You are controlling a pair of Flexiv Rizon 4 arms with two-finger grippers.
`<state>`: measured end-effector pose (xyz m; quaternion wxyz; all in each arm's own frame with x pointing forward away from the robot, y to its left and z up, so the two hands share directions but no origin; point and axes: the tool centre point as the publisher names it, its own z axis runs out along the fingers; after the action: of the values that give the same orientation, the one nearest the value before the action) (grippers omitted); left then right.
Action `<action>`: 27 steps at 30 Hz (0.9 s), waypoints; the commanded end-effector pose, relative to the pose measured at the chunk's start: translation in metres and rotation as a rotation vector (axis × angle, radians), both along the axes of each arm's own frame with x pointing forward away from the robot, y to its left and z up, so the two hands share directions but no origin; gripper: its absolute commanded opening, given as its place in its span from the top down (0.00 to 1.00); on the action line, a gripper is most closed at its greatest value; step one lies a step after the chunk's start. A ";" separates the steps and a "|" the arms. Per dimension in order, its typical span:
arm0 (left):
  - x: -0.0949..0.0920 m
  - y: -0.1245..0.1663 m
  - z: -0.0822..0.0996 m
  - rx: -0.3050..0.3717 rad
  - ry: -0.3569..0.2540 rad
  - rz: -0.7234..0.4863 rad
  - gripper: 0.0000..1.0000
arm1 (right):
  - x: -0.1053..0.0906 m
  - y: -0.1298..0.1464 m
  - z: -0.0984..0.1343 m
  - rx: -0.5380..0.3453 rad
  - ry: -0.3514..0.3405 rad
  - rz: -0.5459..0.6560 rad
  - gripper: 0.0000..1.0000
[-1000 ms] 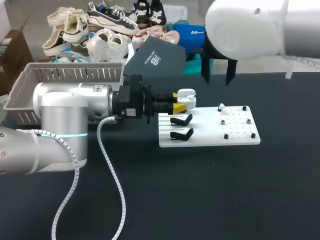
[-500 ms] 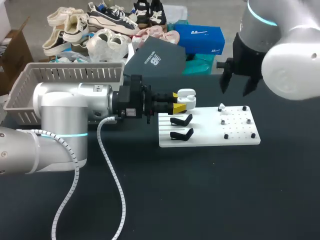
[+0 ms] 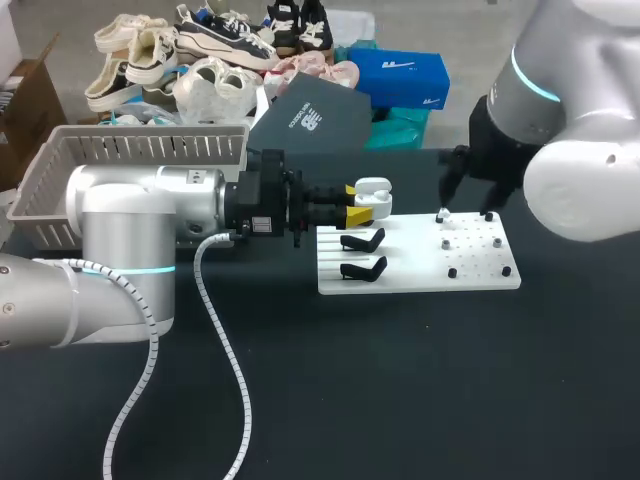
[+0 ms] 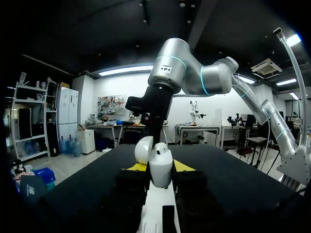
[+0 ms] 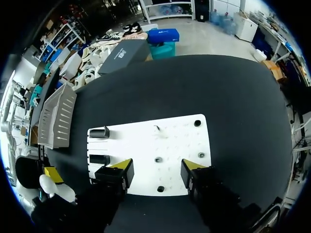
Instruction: Pick up each earbud case from the left stands, insert the matching earbuds, close the lid, and place the case in the box.
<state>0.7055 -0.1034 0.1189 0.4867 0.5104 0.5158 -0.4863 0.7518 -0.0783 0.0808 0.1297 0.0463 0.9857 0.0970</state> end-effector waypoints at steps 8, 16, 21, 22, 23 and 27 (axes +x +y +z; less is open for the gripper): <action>0.001 0.000 0.000 -0.001 0.000 -0.002 1.00 | 0.030 0.008 -0.029 -0.008 0.055 -0.086 0.35; 0.001 0.000 0.000 -0.001 0.000 -0.002 1.00 | 0.038 0.006 -0.042 0.028 0.044 -0.119 0.50; 0.001 0.000 0.000 -0.001 0.000 -0.002 1.00 | 0.040 0.007 -0.048 0.034 0.050 -0.123 0.53; 0.001 0.000 0.000 -0.001 0.000 -0.002 1.00 | 0.040 0.007 -0.049 0.035 0.050 -0.123 0.53; 0.001 0.000 0.000 -0.001 0.000 -0.002 1.00 | 0.041 0.007 -0.050 0.042 0.052 -0.126 0.53; 0.001 0.000 0.000 -0.001 0.000 -0.002 1.00 | 0.044 0.008 -0.051 0.049 0.051 -0.129 0.55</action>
<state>0.7055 -0.1034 0.1189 0.4867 0.5105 0.5158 -0.4863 0.7932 -0.0713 0.0319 0.1103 0.1145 0.9810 0.1115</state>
